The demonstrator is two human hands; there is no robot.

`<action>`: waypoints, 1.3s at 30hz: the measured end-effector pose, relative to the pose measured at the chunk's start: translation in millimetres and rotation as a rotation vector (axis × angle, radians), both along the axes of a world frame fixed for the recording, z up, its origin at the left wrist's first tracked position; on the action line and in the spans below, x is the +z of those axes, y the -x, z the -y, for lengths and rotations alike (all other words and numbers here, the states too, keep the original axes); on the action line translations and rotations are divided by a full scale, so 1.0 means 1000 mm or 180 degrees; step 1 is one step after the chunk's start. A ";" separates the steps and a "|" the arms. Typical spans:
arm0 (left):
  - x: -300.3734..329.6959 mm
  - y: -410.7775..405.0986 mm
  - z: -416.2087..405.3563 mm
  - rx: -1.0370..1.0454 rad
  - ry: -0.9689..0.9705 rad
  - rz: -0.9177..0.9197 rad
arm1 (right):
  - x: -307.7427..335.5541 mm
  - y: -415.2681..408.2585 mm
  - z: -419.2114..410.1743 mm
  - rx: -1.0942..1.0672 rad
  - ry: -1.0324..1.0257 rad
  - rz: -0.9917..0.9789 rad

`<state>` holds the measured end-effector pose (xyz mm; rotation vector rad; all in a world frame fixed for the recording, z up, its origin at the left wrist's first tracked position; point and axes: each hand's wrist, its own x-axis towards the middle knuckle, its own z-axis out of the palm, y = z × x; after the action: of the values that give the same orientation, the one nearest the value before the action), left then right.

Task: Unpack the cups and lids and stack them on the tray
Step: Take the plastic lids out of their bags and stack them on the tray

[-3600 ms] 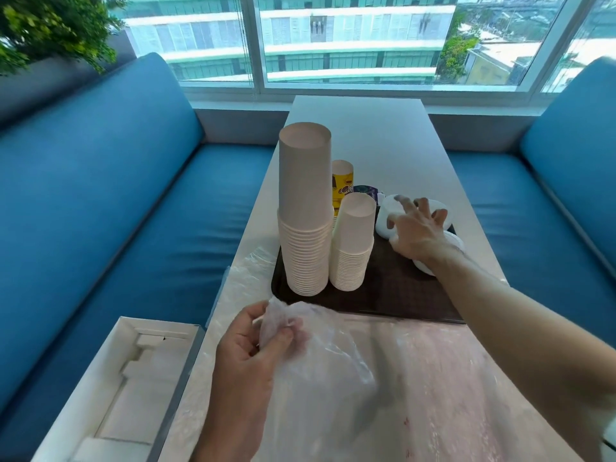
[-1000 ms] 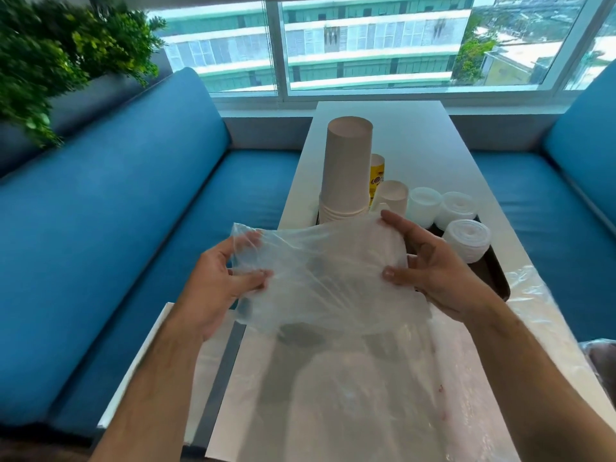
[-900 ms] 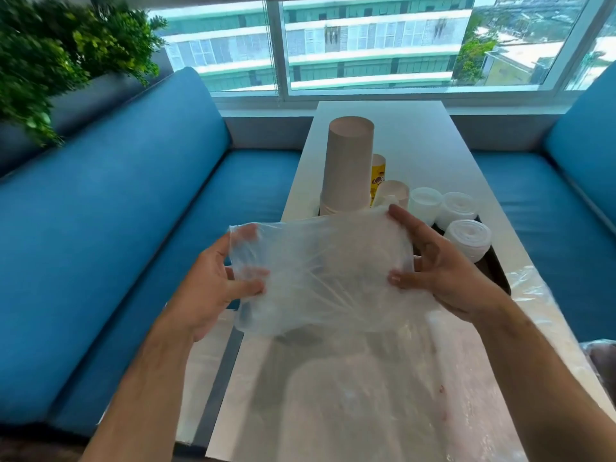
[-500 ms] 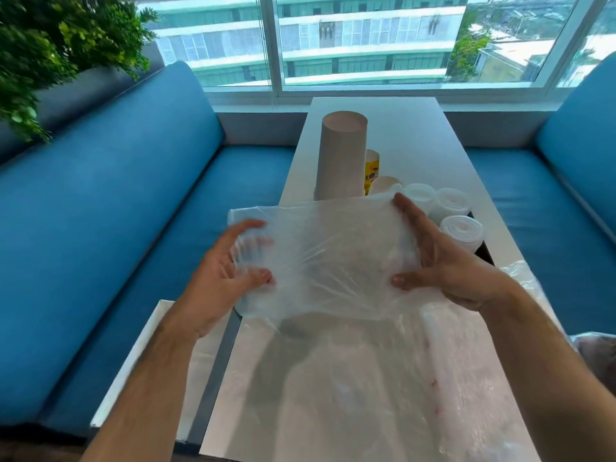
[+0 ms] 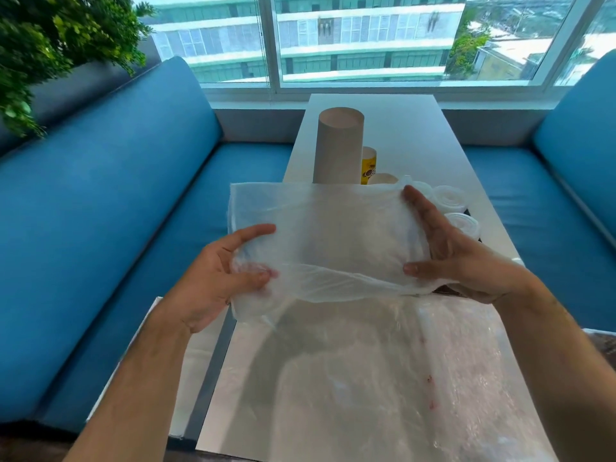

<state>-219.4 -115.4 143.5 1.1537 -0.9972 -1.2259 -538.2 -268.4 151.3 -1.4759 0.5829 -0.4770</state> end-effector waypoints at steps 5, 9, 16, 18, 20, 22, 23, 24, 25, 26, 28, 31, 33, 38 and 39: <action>0.010 -0.011 -0.006 -0.0244 -0.0068 0.0334 | 0.002 0.008 0.004 0.0271 0.0073 -0.0091; 0.023 -0.010 -0.012 -0.0410 -0.0195 0.0265 | 0.005 0.010 0.003 0.0344 -0.0369 0.0213; 0.023 -0.011 -0.012 -0.0642 -0.0214 0.0416 | -0.001 -0.007 -0.010 -0.0225 -0.0025 0.0195; 0.020 -0.013 -0.013 -0.0642 -0.0240 0.0413 | -0.002 -0.004 -0.010 -0.0162 0.0088 0.0144; 0.017 -0.017 -0.015 -0.0705 -0.0324 0.0468 | -0.002 0.000 -0.011 0.0064 0.0173 -0.0030; 0.015 -0.020 -0.017 -0.0722 -0.0394 0.0594 | -0.003 0.005 -0.012 0.0277 0.0270 -0.0289; 0.014 -0.020 -0.018 -0.0722 -0.0409 0.0671 | -0.005 0.007 -0.012 0.0364 0.0325 -0.0437; 0.012 -0.019 -0.019 -0.0708 -0.0449 0.0750 | -0.006 0.009 -0.012 0.0438 0.0361 -0.0590; 0.010 -0.019 -0.019 -0.0699 -0.0503 0.0831 | -0.008 0.011 -0.012 0.0485 0.0408 -0.0743; 0.009 -0.020 -0.020 -0.0716 -0.0574 0.0901 | -0.010 0.012 -0.013 0.0511 0.0456 -0.0882; 0.004 -0.024 -0.021 -0.0791 -0.0747 0.0969 | -0.014 0.015 -0.016 0.0502 0.0507 -0.1026; -0.006 -0.031 -0.022 -0.0897 -0.1048 0.1230 | -0.022 0.020 -0.021 0.0503 0.0499 -0.1171; -0.013 -0.029 -0.020 -0.0949 -0.1263 0.1499 | -0.029 0.021 -0.026 0.0472 0.0582 -0.1398; -0.031 -0.010 -0.013 -0.1072 -0.1657 0.2170 | -0.056 0.006 -0.050 -0.1066 0.2065 -0.1664; -0.036 -0.007 -0.012 -0.1122 -0.1674 0.2302 | -0.063 -0.001 -0.058 -0.1331 0.2374 -0.1634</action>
<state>-212.2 -103.7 107.5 1.9805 -1.5072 -1.4258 -537.5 -210.3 88.4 -2.2254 1.2231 -0.6877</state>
